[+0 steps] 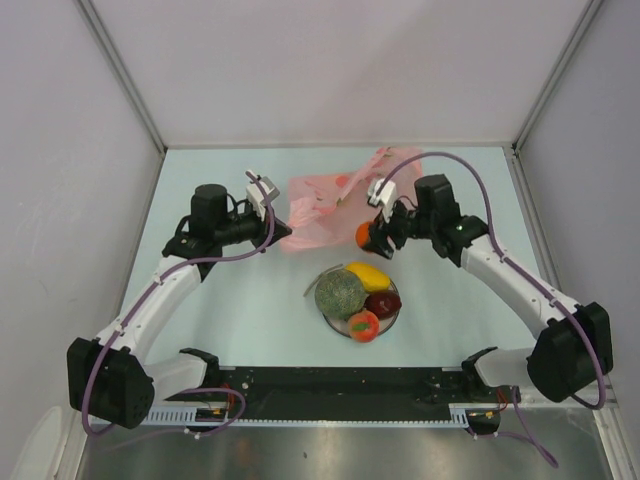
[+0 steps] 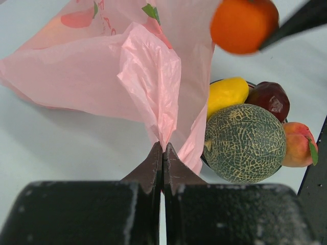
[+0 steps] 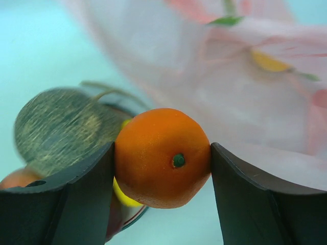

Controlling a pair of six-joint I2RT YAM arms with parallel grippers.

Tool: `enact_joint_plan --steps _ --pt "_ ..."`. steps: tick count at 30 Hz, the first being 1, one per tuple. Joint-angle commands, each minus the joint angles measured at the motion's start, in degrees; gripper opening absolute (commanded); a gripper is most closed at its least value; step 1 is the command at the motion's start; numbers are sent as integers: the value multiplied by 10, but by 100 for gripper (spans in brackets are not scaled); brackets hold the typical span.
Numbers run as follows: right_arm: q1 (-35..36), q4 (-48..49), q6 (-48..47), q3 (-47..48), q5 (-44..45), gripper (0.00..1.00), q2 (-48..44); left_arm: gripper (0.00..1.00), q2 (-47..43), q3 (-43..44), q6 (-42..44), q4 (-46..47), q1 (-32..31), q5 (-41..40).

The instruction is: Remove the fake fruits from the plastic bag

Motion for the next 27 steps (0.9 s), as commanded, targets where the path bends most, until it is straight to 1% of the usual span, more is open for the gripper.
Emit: enact_joint_plan --steps 1,4,8,13,22,27 --pt "32 -97 -78 -60 -17 0 -49 0 -2 7 -5 18 1 9" --pt "37 -106 -81 -101 -17 0 -75 0 -3 6 -4 15 -1 9" --pt "40 -104 -78 -124 -13 0 -89 0 -4 4 -4 15 -1 7" --pt "46 -99 -97 -128 -10 0 -82 0 -4 3 -5 18 -3 9" --pt "95 -90 -126 -149 -1 0 -73 0 -7 2 -7 13 -4 6" --pt "97 -86 -124 -149 -3 4 -65 0 -4 3 -5 13 -4 5"
